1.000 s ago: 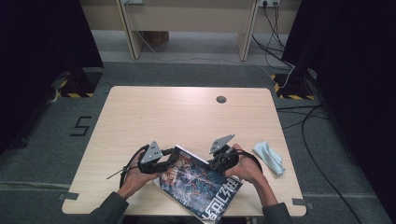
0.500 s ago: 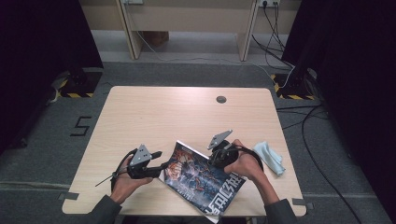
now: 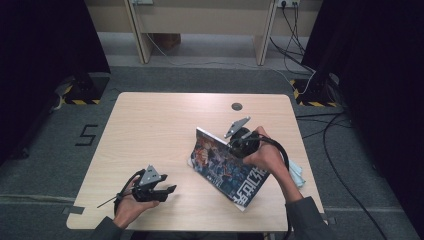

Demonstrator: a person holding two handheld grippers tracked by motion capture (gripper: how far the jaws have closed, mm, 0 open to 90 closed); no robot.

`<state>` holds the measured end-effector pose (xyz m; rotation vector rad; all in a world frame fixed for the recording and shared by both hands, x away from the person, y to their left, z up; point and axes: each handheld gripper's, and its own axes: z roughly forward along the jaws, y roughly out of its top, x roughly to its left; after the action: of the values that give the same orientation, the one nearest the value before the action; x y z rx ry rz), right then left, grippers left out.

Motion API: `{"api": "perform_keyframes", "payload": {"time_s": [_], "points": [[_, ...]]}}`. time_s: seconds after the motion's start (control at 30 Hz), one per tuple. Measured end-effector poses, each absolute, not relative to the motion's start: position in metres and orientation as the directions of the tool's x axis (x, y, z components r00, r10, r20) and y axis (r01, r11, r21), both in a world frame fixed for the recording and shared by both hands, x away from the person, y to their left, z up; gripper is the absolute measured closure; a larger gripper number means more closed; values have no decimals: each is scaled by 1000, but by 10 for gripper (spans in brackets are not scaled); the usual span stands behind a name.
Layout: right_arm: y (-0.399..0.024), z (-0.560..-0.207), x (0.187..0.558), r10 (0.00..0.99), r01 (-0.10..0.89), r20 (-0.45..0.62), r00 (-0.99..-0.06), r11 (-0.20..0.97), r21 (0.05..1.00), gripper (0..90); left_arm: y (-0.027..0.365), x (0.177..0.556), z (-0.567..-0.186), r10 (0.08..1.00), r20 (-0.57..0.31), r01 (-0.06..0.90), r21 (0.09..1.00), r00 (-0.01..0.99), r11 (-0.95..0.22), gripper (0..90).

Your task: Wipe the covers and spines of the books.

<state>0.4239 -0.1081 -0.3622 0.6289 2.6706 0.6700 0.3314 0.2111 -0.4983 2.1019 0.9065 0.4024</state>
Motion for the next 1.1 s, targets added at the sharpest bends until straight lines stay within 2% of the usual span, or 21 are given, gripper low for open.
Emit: {"api": "perform_keyframes", "payload": {"time_s": [0.23,0.33,0.43,0.67,0.8,1.1], "points": [[-98,-343,432,498,309,-353,-792,826,472,830,210,334,-504,752,-36,506,761,659,-407,457],[-91,-342,434,492,305,-365,-790,833,462,830,208,334,-505,753,-39,515,752,656,-410,457],[-79,-344,428,446,264,-398,-802,862,433,830,209,335,-505,762,-52,526,754,646,-395,458],[-59,-351,395,360,200,-362,-860,890,409,828,217,337,-505,781,-76,546,756,620,-360,463],[-57,-360,384,347,191,-338,-875,889,417,829,218,339,-505,785,-84,553,755,614,-352,467],[-43,-399,363,261,146,-268,-928,912,383,829,224,343,-506,799,-84,566,750,595,-342,468]]}}
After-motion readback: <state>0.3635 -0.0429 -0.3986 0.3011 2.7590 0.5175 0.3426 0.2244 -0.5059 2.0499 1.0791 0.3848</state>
